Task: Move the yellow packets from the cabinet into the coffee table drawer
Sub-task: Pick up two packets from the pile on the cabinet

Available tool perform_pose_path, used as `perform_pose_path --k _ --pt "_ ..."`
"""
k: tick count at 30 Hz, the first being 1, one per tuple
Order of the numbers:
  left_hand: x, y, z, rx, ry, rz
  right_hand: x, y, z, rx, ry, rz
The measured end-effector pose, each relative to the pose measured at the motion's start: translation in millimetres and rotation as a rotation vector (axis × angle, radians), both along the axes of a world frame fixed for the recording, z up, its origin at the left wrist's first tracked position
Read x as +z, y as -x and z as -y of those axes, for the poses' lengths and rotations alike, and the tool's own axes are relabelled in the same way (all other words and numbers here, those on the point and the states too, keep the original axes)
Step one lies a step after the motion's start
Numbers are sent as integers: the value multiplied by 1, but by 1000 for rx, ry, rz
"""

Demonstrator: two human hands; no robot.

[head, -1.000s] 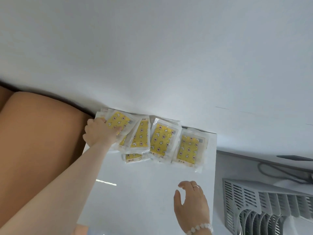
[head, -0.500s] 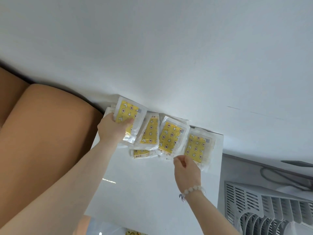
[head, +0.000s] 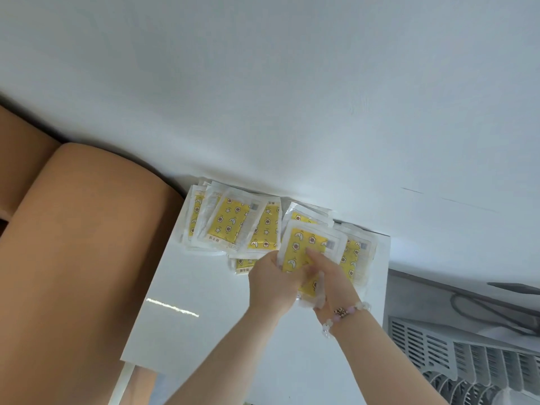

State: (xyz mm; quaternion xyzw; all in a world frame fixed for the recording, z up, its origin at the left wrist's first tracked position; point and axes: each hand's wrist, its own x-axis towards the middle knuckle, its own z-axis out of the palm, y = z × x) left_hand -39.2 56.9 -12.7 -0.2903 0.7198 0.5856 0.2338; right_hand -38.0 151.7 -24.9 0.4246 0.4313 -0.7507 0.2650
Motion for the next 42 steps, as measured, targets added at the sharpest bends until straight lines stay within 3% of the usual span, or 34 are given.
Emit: perform_pose_path --k 4,10,13,16,18,29,33,38,42 --pt "-5 -11 -6 -113 222 -37 -8 -10 6 -67 -31 86" --pt "10 18 26 -560 106 106 -15 -17 -10 -111 -61 66" --pt "12 47 54 -432 232 51 -17 -19 -23 -137 -110 78" --pt "-5 71 85 -200 568 -82 -18 -27 -31 -142 -123 97" --pt "-19 79 97 -223 723 -76 -19 -34 -32 -145 -122 115" --pt "-41 87 88 -297 954 103 -14 -36 -34 -86 -149 111" --pt "-37 81 89 -221 858 -5 -12 -35 -32 -74 -127 108" --pt "-12 63 79 226 336 -129 -6 -27 -29 -199 -4 82" --pt "4 30 40 62 121 -132 7 -18 -27 -235 57 -8"
